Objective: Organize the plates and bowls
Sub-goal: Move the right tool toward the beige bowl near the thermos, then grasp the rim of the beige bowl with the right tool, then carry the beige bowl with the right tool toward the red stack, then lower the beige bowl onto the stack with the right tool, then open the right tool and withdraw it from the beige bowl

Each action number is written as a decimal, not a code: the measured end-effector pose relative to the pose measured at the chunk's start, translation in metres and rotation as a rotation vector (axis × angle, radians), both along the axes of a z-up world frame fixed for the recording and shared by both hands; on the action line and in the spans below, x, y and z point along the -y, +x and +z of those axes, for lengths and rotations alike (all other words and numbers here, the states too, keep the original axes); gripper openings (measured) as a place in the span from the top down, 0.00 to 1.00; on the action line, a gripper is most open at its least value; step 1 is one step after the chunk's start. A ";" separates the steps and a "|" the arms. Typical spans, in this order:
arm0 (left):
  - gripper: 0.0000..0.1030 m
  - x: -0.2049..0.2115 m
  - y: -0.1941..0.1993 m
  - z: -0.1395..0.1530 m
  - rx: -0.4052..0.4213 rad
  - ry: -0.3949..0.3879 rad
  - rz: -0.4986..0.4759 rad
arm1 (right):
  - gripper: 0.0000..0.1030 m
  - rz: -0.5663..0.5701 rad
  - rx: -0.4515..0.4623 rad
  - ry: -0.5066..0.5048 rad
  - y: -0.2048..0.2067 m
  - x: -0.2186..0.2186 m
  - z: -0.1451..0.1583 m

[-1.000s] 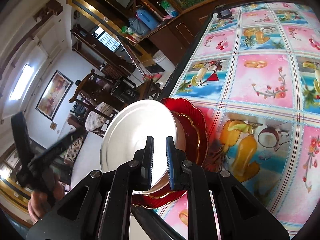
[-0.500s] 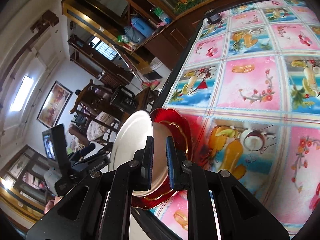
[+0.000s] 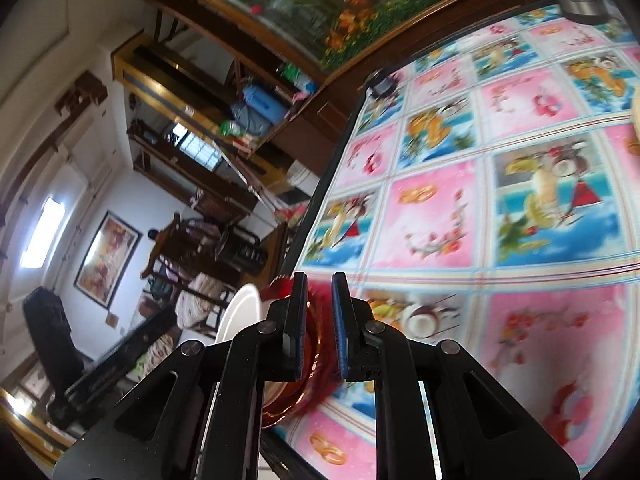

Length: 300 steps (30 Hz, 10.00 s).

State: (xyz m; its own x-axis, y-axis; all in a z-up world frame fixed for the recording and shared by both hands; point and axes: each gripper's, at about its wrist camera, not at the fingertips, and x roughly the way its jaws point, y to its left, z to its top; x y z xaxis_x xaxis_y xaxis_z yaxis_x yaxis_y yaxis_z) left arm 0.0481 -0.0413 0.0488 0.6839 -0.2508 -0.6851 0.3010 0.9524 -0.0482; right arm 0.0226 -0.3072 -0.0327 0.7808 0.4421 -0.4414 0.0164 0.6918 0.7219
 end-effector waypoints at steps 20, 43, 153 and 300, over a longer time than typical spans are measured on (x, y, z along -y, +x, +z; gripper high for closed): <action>0.28 0.194 -0.032 -0.025 -0.147 0.086 -0.315 | 0.86 -0.283 0.047 0.019 -0.107 0.184 0.017; 0.28 0.327 0.017 -0.061 -0.277 0.021 -0.324 | 0.68 -0.411 -0.063 0.182 -0.149 0.324 -0.038; 0.87 0.174 -0.048 -0.001 0.210 0.009 -0.170 | 0.86 -0.198 0.162 -0.168 -0.111 0.117 0.042; 0.23 0.152 -0.073 -0.034 0.162 0.115 -0.172 | 0.69 -0.308 -0.042 -0.314 -0.106 0.119 -0.010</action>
